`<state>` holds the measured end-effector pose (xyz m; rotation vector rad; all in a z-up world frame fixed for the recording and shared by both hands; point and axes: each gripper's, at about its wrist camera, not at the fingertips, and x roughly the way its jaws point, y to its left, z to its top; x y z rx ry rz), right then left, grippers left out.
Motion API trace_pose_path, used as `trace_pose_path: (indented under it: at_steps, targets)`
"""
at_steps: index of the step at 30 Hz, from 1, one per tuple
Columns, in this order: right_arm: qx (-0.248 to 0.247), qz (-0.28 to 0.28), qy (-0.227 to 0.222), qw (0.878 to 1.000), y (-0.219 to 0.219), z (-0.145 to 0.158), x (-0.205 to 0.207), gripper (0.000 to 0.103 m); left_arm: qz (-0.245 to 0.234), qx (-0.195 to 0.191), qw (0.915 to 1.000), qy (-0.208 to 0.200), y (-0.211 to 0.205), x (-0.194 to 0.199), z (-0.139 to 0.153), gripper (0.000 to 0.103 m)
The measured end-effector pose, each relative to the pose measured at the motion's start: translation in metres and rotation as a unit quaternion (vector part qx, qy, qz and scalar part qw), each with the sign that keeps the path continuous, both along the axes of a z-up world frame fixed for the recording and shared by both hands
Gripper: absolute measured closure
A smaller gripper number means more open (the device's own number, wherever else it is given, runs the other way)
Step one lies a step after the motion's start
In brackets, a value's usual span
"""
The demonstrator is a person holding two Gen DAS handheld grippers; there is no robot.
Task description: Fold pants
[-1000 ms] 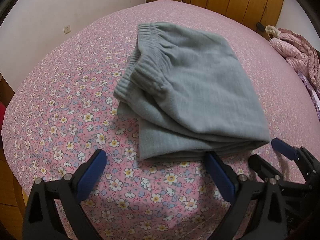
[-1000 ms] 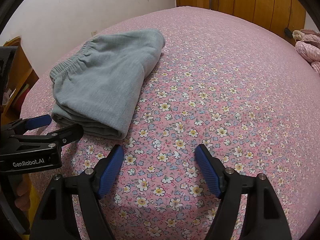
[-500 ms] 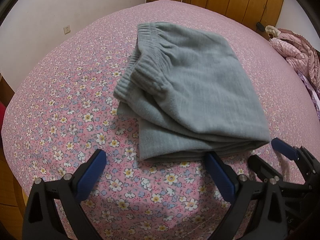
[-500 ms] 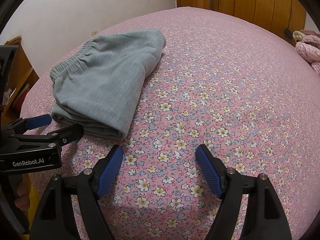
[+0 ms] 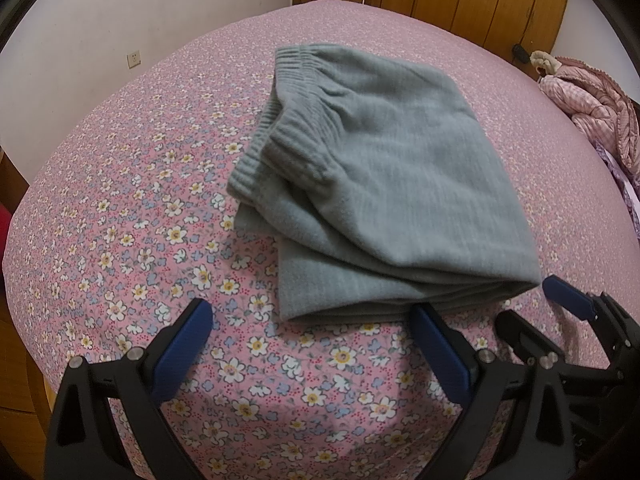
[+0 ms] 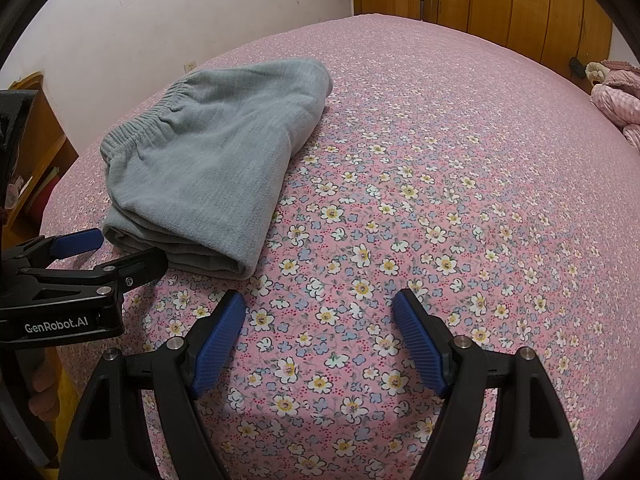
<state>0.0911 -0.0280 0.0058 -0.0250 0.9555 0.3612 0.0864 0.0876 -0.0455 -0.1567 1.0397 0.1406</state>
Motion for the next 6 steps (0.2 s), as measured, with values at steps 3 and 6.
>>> trace_pose_path:
  at_steps: [3, 6]
  targets:
    - [0.0, 0.0, 0.0, 1.0, -0.0002, 0.0, 0.0001, 0.024, 0.0, 0.0, 1.0, 0.0, -0.0004, 0.0, 0.0, 0.002]
    - [-0.001, 0.0, 0.0, 1.0, 0.0017, 0.0, 0.0006, 0.024, 0.0, 0.0, 1.0, 0.0, -0.0002, -0.0002, 0.0001, 0.002]
